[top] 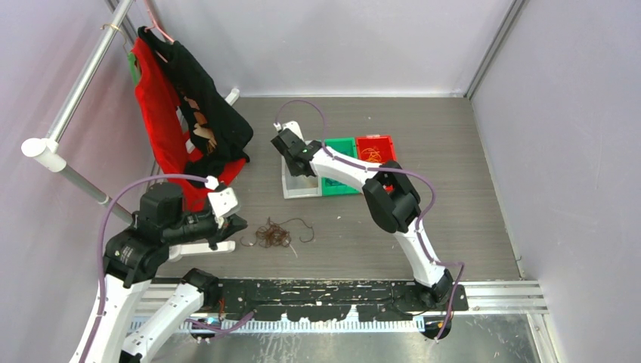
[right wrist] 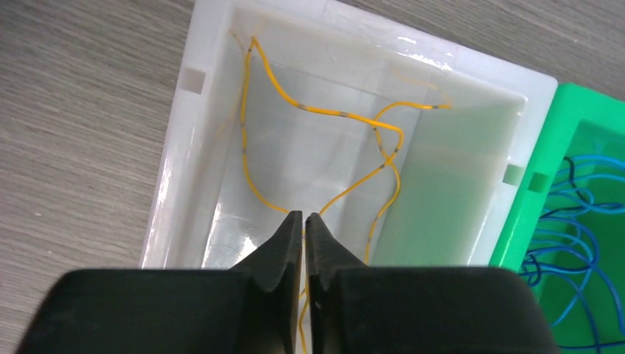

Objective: Untangle the cables
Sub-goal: Pick up the cable from the bin.

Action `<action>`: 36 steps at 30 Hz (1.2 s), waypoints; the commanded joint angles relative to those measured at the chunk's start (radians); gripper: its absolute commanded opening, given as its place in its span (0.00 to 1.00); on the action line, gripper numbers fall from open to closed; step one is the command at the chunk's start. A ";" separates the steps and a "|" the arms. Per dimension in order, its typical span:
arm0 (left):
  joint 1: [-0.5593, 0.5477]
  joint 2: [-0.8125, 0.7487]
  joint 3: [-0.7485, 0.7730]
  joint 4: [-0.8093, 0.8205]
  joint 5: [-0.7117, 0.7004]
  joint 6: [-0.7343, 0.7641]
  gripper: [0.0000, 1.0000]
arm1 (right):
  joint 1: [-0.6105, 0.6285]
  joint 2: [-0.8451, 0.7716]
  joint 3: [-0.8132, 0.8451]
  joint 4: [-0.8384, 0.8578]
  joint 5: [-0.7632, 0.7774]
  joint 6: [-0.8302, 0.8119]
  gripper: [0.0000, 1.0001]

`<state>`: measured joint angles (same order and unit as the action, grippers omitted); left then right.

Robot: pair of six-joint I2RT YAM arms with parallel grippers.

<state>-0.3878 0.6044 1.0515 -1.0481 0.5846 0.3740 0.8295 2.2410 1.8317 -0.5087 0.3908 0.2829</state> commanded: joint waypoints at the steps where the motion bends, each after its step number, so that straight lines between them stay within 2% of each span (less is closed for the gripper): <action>1: 0.003 -0.001 0.036 0.012 -0.008 0.011 0.03 | 0.005 -0.074 0.035 0.015 0.042 0.002 0.05; 3: 0.003 0.000 0.040 0.010 -0.008 0.012 0.03 | 0.005 -0.108 0.032 0.004 0.031 -0.010 0.04; 4: 0.003 0.002 0.043 0.010 -0.008 0.014 0.04 | 0.005 -0.123 0.034 -0.010 0.020 -0.014 0.10; 6: 0.003 0.001 0.045 0.008 -0.007 0.016 0.04 | 0.009 -0.142 0.039 -0.045 0.010 -0.027 0.32; 8: 0.003 0.000 0.045 0.010 -0.006 0.019 0.04 | 0.020 -0.156 0.024 -0.059 0.017 -0.046 0.44; 12: 0.003 0.000 0.052 0.009 -0.001 0.020 0.04 | 0.031 -0.146 -0.008 -0.083 0.024 -0.045 0.46; 22: 0.003 -0.006 0.067 -0.001 -0.006 0.023 0.05 | 0.052 -0.070 -0.028 -0.093 0.041 -0.037 0.37; 31: 0.003 -0.002 0.076 0.006 -0.012 0.017 0.06 | 0.052 -0.105 -0.028 -0.049 0.054 -0.082 0.02; 36: 0.003 0.004 0.089 0.001 -0.017 0.022 0.06 | 0.027 -0.253 -0.016 -0.037 0.022 -0.087 0.01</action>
<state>-0.3878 0.6044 1.0985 -1.0622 0.5724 0.3824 0.8757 2.1696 1.7893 -0.5922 0.4202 0.2111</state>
